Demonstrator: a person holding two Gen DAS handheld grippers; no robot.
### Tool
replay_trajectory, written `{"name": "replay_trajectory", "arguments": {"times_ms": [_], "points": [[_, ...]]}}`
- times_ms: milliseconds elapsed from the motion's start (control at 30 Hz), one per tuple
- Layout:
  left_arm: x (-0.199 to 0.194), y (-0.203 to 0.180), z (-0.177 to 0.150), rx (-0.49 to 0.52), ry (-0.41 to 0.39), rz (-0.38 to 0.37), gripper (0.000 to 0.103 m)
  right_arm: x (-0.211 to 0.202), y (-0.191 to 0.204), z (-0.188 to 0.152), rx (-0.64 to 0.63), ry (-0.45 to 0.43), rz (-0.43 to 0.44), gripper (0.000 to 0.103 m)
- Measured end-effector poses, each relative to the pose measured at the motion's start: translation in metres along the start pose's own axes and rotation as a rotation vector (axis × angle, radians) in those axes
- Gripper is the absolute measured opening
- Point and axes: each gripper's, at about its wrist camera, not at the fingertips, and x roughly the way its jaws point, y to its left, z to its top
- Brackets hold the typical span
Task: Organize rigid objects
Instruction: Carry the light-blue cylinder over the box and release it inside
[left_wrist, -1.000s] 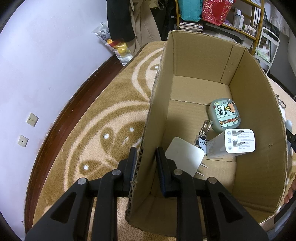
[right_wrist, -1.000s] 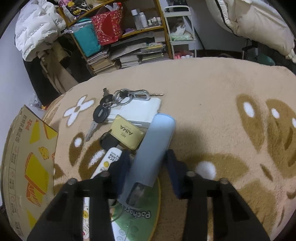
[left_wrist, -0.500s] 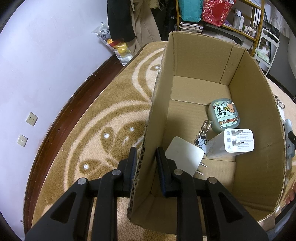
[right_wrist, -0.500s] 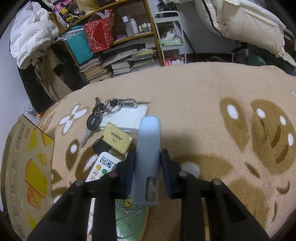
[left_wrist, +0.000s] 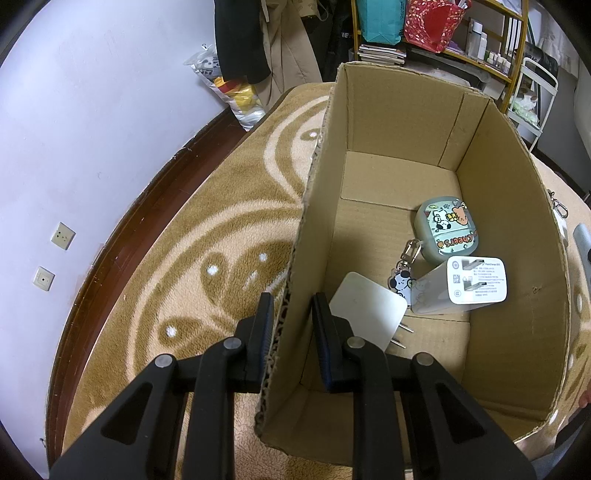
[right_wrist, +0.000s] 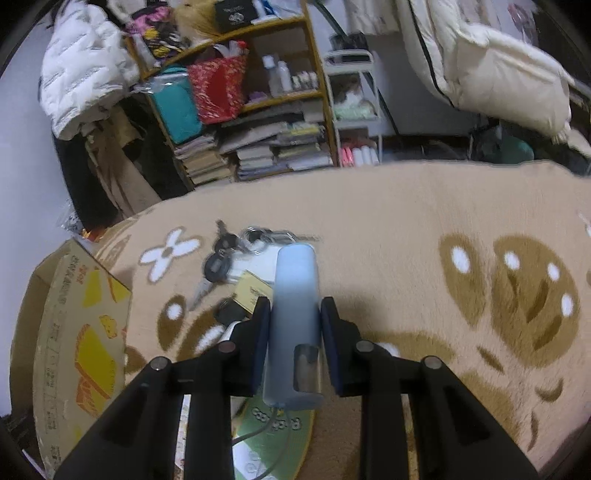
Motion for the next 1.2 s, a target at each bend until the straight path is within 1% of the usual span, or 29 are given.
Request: {"name": "replay_trajectory", "arguments": {"times_ms": [200, 267, 367, 433, 500, 633, 800, 933, 1100, 1200], "points": [[0.0, 0.0, 0.0, -0.001, 0.0, -0.001, 0.021, -0.021, 0.021, 0.01, -0.057, -0.061, 0.056, 0.029], [0.0, 0.0, 0.0, -0.001, -0.001, 0.0, 0.021, -0.029, 0.027, 0.014, -0.055, -0.074, 0.092, 0.029], [0.0, 0.0, 0.001, 0.0, 0.0, 0.0, 0.021, -0.048, 0.043, 0.021, -0.084, -0.118, 0.139, 0.029], [0.0, 0.0, 0.0, -0.001, 0.0, -0.001, 0.021, -0.062, 0.057, 0.026, -0.109, -0.15, 0.185, 0.029], [0.0, 0.0, 0.001, -0.002, 0.001, -0.001, 0.021, -0.074, 0.072, 0.028, -0.146, -0.179, 0.219, 0.028], [0.0, 0.0, 0.001, 0.0, 0.0, 0.001, 0.021, -0.091, 0.096, 0.027, -0.19, -0.21, 0.28, 0.028], [0.002, -0.001, 0.0, 0.002, 0.002, 0.004, 0.021, -0.107, 0.125, 0.02, -0.229, -0.219, 0.377, 0.028], [0.002, -0.001, 0.0, 0.001, 0.002, 0.003, 0.021, -0.112, 0.146, 0.009, -0.285, -0.215, 0.423, 0.028], [0.002, -0.001, 0.0, -0.001, 0.002, 0.001, 0.021, -0.108, 0.167, -0.01, -0.329, -0.167, 0.468, 0.028], [0.002, 0.0, 0.0, 0.0, 0.002, 0.002, 0.021, -0.101, 0.172, -0.023, -0.337, -0.135, 0.501, 0.028]]}}
